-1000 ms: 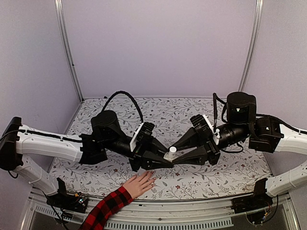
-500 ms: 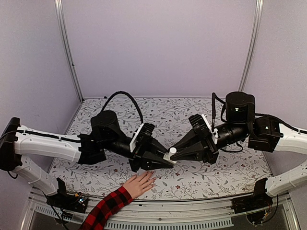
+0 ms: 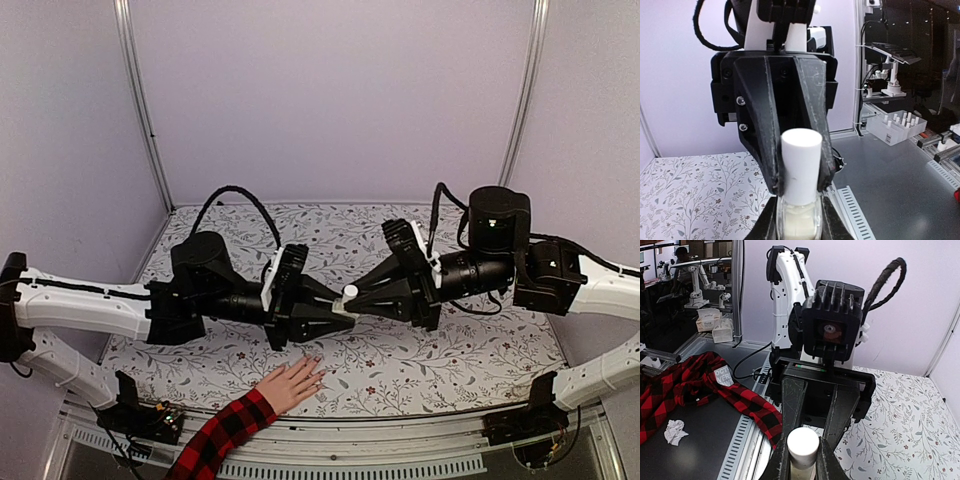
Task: Paint the nails
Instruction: Screw the nail polish bottle.
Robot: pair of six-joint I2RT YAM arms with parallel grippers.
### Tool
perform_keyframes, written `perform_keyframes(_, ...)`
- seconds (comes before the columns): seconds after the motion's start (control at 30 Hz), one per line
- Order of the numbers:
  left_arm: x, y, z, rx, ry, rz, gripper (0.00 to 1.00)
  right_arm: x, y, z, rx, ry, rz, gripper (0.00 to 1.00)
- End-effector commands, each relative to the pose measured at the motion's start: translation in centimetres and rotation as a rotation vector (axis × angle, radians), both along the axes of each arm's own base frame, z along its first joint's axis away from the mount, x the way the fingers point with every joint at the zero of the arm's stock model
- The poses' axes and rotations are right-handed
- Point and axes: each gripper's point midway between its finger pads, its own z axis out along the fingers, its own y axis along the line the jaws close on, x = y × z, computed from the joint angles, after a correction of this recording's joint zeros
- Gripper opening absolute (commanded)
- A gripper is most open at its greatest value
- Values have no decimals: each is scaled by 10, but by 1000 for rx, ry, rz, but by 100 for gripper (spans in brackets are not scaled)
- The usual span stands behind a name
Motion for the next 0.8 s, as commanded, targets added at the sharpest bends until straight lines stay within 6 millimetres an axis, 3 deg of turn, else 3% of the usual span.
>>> perform_keyframes(0.0, 26, 13, 40, -137, -48, 162, 0, 8, 4, -22, -58, 58, -50, 0)
perform_keyframes(0.23, 51, 20, 43, -164, -33, 318, 0, 29, 9, -25, -56, 80, -166, 0)
perform_keyframes(0.43, 88, 32, 42, -189, 12, 536, 0, 58, 12, -31, -57, 102, -330, 0)
perform_keyframes(0.77, 134, 38, 20, -196, 75, 796, 0, 104, 24, -56, -27, 202, -571, 0)
